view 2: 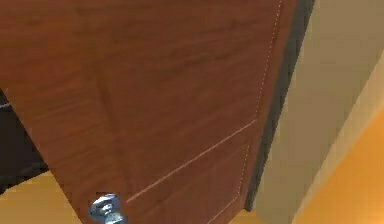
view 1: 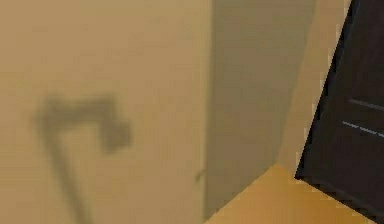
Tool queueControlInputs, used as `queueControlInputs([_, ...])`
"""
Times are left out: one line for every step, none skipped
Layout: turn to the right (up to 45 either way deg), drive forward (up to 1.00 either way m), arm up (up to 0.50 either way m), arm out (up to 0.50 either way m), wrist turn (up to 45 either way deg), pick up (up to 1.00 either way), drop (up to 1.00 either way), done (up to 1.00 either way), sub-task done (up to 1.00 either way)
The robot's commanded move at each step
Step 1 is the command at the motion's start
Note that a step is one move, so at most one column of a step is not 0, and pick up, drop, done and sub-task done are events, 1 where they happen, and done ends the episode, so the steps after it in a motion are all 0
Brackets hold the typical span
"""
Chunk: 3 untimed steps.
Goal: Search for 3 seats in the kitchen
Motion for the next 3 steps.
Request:
queueControlInputs([0.0, 0.20, 0.00, 0.00, 0.0, 0.00, 0.00, 0.00, 0.00])
queueControlInputs([45.0, 0.00, 0.00, 0.00, 0.0, 0.00, 0.00, 0.00, 0.00])
queueControlInputs([0.0, 0.45, 0.00, 0.00, 0.0, 0.00, 0.00, 0.00, 0.00])
